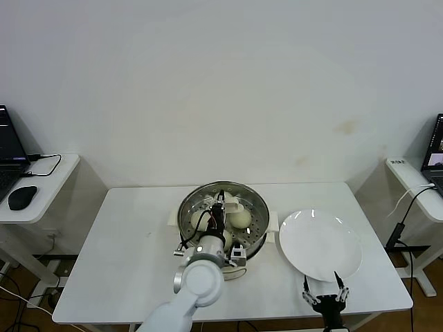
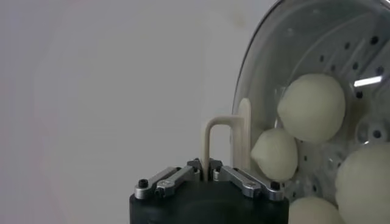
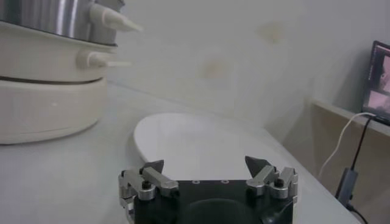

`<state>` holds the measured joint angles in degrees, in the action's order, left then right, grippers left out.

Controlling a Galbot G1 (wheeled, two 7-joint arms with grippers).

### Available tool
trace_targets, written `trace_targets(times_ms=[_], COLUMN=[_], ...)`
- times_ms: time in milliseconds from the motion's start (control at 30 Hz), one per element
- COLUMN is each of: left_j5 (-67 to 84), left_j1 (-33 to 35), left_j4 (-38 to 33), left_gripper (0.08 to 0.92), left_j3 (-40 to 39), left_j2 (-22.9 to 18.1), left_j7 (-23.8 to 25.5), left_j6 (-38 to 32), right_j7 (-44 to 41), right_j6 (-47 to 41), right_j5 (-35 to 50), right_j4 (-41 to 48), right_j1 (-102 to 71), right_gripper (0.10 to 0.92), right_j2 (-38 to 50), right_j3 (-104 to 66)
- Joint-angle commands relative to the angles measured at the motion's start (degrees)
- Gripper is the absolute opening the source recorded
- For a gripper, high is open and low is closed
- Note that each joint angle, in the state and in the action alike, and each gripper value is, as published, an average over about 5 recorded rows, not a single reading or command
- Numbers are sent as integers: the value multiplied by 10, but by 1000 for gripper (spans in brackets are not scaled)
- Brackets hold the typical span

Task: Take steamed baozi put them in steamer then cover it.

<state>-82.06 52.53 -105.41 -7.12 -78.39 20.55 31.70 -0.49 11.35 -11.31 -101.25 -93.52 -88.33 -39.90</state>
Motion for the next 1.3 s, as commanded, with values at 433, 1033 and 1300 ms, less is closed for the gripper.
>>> trace_targets(times_ms=[433,1033,1300], left_j5=[-3,58,231], left_j1=[0,88,192], left_j4=[21,-106,-248], left_gripper=[142,475,709], left_j3=[14,30,95], left_j2=[-7,31,98], left_j7=[-16,-35,-131], left_j6=[-13,-18,-33], right_j7=[-1,-1,-1], right_j6=[5,4,3], right_j5=[0,-3,-2], right_j4=[1,-7,-12], right_j1=[-2,-6,-8], right_gripper=[823,823,823], right_j2=[0,-4,-4], right_j3=[3,6,5])
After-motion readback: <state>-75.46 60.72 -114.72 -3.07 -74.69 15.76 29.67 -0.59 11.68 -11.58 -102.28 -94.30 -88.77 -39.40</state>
